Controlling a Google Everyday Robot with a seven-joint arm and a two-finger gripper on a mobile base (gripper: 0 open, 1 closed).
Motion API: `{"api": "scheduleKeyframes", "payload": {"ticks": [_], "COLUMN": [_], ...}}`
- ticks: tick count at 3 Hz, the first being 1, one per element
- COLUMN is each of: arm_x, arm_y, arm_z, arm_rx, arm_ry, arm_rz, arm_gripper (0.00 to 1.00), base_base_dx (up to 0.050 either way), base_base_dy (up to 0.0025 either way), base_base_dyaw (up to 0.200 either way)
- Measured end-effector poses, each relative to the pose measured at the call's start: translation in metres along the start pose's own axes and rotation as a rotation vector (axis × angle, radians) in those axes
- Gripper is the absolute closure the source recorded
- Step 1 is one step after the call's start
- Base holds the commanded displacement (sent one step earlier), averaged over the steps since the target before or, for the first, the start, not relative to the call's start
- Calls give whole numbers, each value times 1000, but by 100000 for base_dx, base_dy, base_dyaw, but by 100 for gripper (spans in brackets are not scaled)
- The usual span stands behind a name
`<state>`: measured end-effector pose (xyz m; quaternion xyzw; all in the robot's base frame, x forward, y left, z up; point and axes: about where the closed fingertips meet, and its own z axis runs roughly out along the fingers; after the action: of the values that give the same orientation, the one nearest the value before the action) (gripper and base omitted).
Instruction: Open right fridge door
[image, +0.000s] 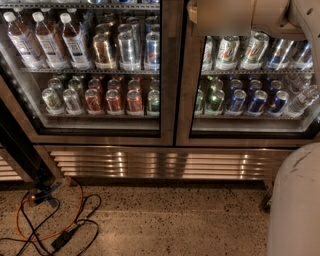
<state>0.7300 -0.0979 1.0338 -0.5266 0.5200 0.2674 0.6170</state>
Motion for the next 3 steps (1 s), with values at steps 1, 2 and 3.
{"api": "scheduleKeyframes", "payload": {"ticks": [1, 2, 3], "arm_x": [-2, -4, -3], "arm_y": [0, 0, 0], "arm_z": [1, 1, 1], "arm_rx": [-3, -6, -5], "arm_ry": [-5, -12, -12], "arm_rz": [5, 12, 12], "arm_gripper": [100, 100, 100], "base_base_dx": [0, 0, 0], "base_base_dy": [0, 0, 0], "base_base_dyaw": [0, 0, 0]}}
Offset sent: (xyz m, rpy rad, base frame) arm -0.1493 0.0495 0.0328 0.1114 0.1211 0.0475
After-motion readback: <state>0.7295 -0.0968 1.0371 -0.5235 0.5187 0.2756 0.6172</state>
